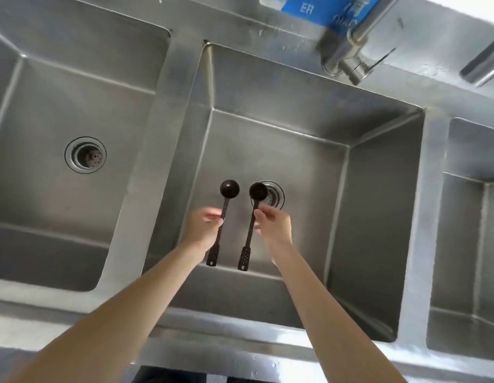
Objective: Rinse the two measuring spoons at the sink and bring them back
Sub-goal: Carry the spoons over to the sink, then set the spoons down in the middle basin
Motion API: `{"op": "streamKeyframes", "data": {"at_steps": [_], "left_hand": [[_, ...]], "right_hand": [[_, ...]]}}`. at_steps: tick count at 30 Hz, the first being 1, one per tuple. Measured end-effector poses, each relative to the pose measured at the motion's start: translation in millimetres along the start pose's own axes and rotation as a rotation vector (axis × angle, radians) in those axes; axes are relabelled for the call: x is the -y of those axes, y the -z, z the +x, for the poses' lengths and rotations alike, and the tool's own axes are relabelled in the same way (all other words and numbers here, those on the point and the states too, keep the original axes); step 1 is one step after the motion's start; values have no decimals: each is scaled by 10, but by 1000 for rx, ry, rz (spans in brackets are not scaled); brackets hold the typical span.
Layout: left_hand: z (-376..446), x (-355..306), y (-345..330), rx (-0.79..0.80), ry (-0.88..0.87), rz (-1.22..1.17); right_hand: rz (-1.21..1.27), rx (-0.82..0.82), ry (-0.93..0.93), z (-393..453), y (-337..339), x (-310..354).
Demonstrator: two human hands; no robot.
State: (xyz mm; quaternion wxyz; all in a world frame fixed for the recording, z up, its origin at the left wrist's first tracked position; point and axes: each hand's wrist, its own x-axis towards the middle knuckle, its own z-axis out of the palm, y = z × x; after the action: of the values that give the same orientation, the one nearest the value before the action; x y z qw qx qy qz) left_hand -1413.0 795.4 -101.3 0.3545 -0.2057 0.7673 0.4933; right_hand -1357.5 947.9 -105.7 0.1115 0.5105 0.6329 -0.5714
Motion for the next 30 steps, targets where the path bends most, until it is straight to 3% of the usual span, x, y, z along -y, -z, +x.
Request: {"op": "streamKeyframes", "data": {"at_steps": [6, 12, 30], "left_hand": [[479, 504, -113, -73, 107, 54], [748, 849, -151, -141, 106, 137], [922, 1061, -328, -208, 63, 280]], "right_hand": [[-121, 97, -55, 472, -279, -523], [-153, 163, -35, 787, -482, -866], [-177, 171, -60, 1018, -602, -1143]]}}
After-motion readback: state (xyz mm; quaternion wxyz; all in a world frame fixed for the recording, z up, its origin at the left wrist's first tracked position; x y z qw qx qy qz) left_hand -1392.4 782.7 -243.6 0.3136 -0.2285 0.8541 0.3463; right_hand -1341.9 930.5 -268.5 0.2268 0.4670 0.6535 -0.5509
